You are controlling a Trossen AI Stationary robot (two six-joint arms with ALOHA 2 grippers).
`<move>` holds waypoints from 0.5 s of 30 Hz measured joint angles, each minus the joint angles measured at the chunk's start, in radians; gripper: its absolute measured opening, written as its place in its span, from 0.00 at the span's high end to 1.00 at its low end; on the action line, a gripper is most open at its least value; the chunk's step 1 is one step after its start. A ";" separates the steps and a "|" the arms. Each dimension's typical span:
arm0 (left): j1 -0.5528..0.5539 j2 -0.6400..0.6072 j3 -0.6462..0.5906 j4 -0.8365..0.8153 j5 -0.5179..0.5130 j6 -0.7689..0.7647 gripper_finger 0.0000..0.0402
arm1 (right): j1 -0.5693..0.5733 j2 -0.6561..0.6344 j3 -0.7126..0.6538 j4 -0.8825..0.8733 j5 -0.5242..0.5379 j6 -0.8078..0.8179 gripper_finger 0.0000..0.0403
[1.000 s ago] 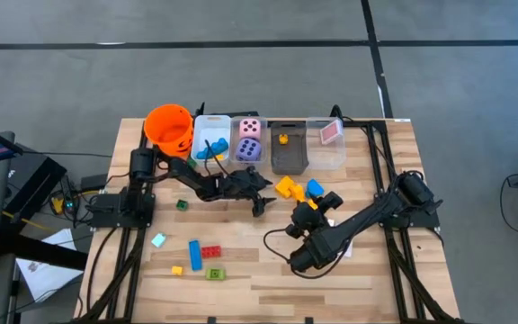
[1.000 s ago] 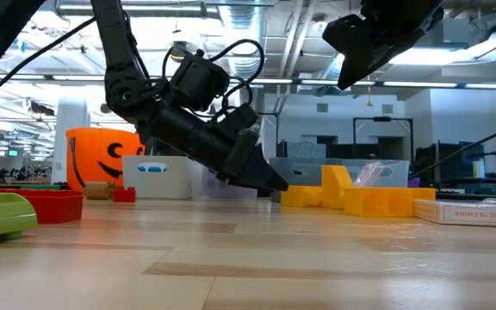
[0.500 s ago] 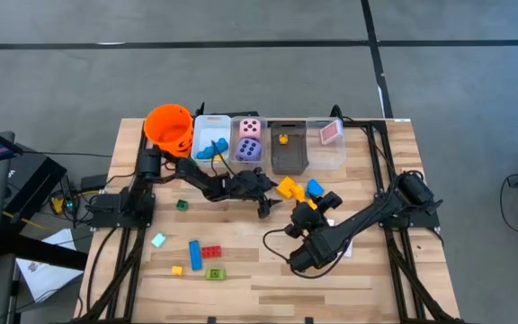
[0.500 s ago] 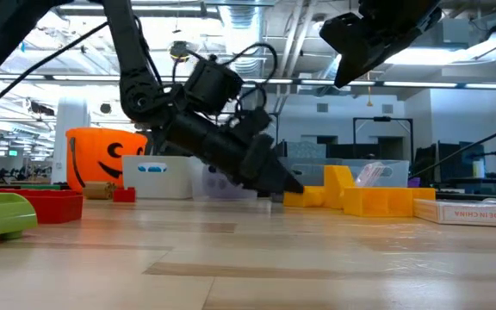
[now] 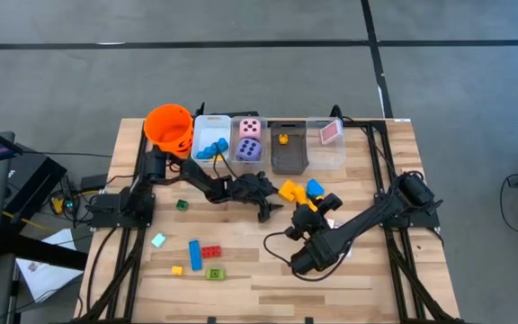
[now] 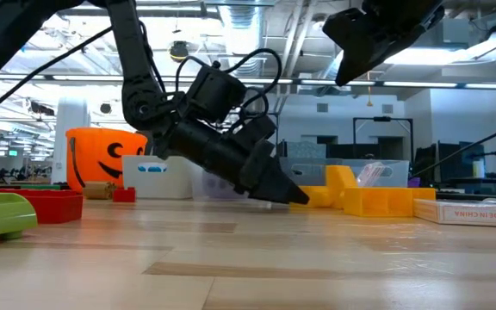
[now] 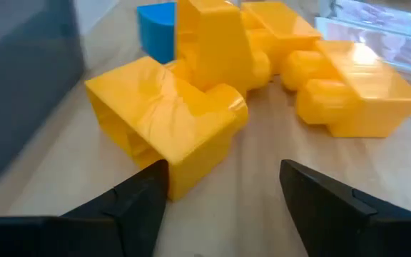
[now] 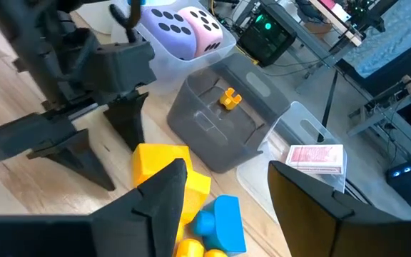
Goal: Pick & Place Toys
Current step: Put the yellow stud game piece into the white bin
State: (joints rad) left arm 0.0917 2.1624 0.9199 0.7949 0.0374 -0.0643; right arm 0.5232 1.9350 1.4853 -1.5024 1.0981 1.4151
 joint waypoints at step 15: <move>-0.016 0.000 -0.001 0.016 -0.023 0.012 0.98 | -0.003 0.000 0.000 0.024 0.003 -0.008 0.51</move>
State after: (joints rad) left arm 0.0761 2.1628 0.9188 0.8107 0.0139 -0.0526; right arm 0.5205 1.9350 1.4853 -1.4784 1.1011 1.4071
